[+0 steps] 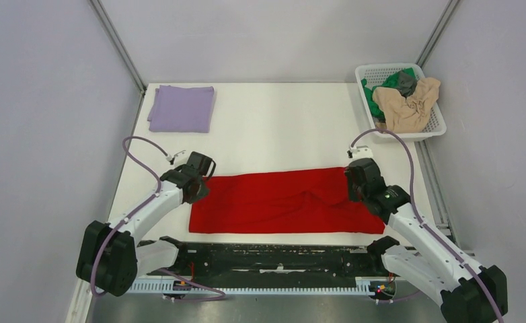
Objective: Fold and stack the t-shirts
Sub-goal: Fold the other side of the tshirt into a rectangle, then rotate the tshirt 90 degrees
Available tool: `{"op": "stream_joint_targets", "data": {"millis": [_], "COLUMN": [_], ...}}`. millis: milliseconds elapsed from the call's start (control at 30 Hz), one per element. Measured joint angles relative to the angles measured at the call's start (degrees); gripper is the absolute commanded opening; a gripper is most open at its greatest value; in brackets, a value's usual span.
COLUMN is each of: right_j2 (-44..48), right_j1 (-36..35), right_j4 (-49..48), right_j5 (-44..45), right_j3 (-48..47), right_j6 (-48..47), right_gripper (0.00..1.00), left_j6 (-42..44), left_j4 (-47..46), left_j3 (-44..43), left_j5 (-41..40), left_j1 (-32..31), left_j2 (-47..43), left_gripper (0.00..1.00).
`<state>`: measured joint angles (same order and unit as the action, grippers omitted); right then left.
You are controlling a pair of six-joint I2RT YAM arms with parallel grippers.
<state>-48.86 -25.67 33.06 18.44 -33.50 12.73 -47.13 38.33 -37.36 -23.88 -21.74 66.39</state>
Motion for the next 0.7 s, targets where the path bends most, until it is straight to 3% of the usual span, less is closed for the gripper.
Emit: {"op": "stream_joint_targets", "data": {"millis": [33, 100, 167, 200, 233, 367, 500, 700], "right_j2": [-0.24, -0.46, 0.04, 0.57, 1.57, 5.81, 6.12, -0.63], "right_j1": [-0.02, -0.11, -0.11, -0.09, -0.09, -0.11, -0.11, -0.02], "right_j4": [1.57, 4.81, 7.85, 8.94, 9.94, 9.77, 3.1, -10.6], "right_j5": [-0.22, -0.74, -2.1, -2.82, -3.85, -6.71, -11.21, -14.84], "right_j3": [0.0, -0.02, 0.0, -0.02, -0.02, -0.15, -0.02, 3.48], "right_j6": [0.39, 1.05, 0.72, 0.5, -0.24, -1.2, 0.85, 6.58], "right_gripper": [0.4, 0.47, 0.68, 0.87, 0.98, 0.98, 0.98, 0.98], "left_j6": [-0.22, -0.9, -1.7, -2.23, -2.32, -2.05, -0.72, 1.01], "left_j4": [0.39, 1.46, 3.1, 4.0, 5.14, 6.78, 1.38, -8.76], "left_j3": [0.17, 0.22, 0.22, 0.09, -0.26, -3.67, -6.01, -6.12], "left_j5": [-0.02, -0.2, -0.66, -0.85, -1.03, 0.79, 8.09, 18.75], "left_j1": [0.0, 0.0, 0.0, 0.0, 0.0, 0.0, 0.0, -0.15], "left_j2": [-0.02, -0.2, -1.01, -1.6, -2.32, -4.72, -4.66, 5.33], "left_gripper": [0.52, 0.99, 1.0, 1.0, 1.0, 1.0, 1.0, 1.0]}}
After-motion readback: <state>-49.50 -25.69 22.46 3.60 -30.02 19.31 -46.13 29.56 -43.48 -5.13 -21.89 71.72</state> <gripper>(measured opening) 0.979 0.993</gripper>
